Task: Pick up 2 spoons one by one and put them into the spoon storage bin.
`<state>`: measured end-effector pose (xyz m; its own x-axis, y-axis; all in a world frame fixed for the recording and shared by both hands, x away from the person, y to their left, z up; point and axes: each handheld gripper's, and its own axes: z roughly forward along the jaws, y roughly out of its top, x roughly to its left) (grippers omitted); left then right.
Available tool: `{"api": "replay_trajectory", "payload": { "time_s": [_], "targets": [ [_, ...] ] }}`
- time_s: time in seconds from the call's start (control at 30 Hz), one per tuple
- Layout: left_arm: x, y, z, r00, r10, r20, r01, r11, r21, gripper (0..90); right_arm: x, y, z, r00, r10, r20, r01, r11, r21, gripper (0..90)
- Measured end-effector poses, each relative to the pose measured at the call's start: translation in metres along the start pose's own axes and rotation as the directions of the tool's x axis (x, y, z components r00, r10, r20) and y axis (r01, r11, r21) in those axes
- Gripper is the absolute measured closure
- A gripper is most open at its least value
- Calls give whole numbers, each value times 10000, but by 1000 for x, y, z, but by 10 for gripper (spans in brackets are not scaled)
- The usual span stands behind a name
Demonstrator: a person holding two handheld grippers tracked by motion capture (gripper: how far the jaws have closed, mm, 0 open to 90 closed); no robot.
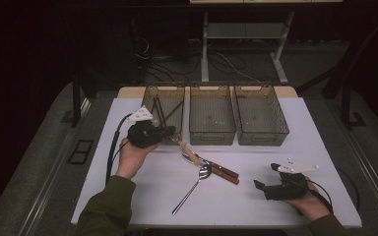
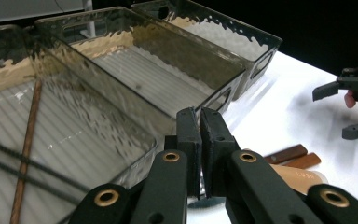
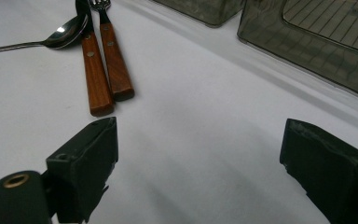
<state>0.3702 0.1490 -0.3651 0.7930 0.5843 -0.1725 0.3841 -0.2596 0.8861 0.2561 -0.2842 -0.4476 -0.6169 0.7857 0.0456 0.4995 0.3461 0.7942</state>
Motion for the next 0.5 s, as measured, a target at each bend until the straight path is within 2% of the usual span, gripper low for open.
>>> {"api": "replay_trajectory", "payload": {
  "time_s": [0.1,0.5],
  "targets": [
    [0,5,6,9999,-78,76,80,9998,-187,868,0,-1,-1,10000,-9,10,9,10000,-11,116],
    [1,28,35,9997,-139,209,145,9995,-272,868,-1,-1,-1,10000,-39,13,39,10000,-71,116]
  ]
}}
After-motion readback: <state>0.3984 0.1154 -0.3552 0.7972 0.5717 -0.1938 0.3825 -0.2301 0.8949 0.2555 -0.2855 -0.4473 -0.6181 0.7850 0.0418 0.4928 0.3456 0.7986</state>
